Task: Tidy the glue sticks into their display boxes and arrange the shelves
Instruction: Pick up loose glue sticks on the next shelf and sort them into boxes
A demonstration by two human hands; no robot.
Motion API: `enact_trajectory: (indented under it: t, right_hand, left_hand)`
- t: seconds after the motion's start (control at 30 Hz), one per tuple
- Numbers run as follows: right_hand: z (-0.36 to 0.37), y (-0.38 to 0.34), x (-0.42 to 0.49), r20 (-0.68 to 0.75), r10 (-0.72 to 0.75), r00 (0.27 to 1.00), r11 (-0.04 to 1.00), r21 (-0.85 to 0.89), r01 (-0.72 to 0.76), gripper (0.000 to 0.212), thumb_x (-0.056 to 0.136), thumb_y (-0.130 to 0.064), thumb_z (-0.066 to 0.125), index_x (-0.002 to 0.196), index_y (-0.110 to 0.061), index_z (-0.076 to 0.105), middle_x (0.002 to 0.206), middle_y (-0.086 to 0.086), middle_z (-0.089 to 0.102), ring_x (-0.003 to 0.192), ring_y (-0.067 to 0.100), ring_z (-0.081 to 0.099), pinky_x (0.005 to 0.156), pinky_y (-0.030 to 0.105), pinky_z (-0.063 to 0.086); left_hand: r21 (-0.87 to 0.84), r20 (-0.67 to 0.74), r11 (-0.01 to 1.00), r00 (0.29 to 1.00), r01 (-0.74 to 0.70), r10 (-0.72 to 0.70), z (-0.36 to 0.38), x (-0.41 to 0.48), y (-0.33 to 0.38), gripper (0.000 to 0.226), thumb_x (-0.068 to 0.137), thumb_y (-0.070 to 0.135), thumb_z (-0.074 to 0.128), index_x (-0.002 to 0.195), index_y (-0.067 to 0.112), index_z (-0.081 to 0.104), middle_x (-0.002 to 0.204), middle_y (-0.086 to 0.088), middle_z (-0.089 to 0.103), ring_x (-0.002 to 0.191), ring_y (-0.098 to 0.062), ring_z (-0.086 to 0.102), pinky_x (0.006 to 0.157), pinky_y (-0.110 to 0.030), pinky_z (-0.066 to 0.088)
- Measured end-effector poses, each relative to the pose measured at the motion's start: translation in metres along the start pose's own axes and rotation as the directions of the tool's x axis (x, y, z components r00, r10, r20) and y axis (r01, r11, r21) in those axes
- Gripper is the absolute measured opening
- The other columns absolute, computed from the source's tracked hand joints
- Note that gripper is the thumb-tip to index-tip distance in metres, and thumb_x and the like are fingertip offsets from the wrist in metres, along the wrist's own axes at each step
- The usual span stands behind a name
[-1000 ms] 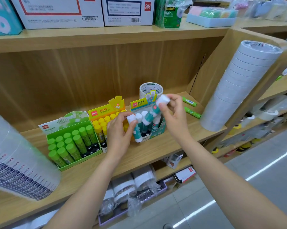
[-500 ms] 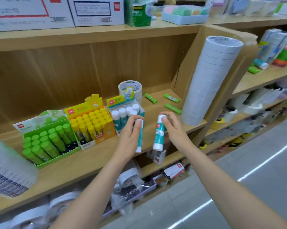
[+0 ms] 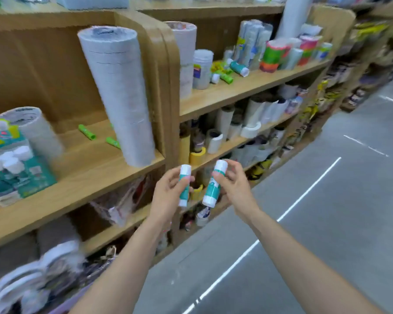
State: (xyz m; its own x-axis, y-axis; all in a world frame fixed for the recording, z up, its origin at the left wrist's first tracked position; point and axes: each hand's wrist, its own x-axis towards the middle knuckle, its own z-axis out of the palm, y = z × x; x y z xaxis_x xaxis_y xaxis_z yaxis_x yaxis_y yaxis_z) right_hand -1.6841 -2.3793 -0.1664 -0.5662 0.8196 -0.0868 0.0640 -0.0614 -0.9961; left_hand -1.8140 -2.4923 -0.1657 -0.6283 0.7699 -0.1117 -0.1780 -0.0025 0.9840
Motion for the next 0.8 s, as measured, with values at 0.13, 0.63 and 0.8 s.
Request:
enact_trajectory:
  t: [0.13, 0.63, 0.8]
  right_hand:
    - [-0.076, -0.005, 0.024, -0.113, 0.011, 0.994, 0.999, 0.045, -0.006, 0.026, 0.097, -0.019, 0.058, 0.12, -0.028, 0.048, 0.112, 0.005, 0.067, 0.092, 0.011, 0.065, 0.073, 0.026, 0.052]
    - [-0.174, -0.066, 0.225, 0.046, -0.07, 0.996, 0.994, -0.076, 0.073, 0.058, 0.098, -0.016, 0.055, 0.147, -0.031, 0.03, 0.124, -0.009, 0.053, 0.105, 0.002, 0.058, 0.088, 0.024, 0.05]
    - [-0.171, -0.103, 0.296, 0.051, -0.201, 0.978, 0.964, -0.164, 0.207, 0.054, 0.091, -0.021, 0.068, 0.135, -0.021, 0.038, 0.119, -0.004, 0.058, 0.103, 0.015, 0.063, 0.091, 0.034, 0.053]
  left_hand:
    - [-0.004, 0.098, 0.999, 0.994, 0.044, -0.044, 0.079, 0.026, 0.004, 0.025, 0.103, 0.024, 0.047, 0.128, 0.026, 0.048, 0.086, -0.012, 0.065, 0.051, -0.018, 0.054, 0.047, -0.025, 0.048]
    - [0.372, -0.044, 0.836, 0.893, -0.402, 0.449, 0.216, 0.213, 0.047, 0.021, 0.096, 0.038, 0.055, 0.115, 0.028, 0.054, 0.079, 0.002, 0.06, 0.071, -0.023, 0.058, 0.067, -0.051, 0.049]
    - [0.497, -0.109, 0.757, 0.836, -0.423, 0.538, 0.221, 0.244, 0.077, 0.032, 0.099, 0.034, 0.054, 0.127, 0.02, 0.052, 0.088, 0.005, 0.065, 0.08, -0.01, 0.062, 0.069, -0.032, 0.049]
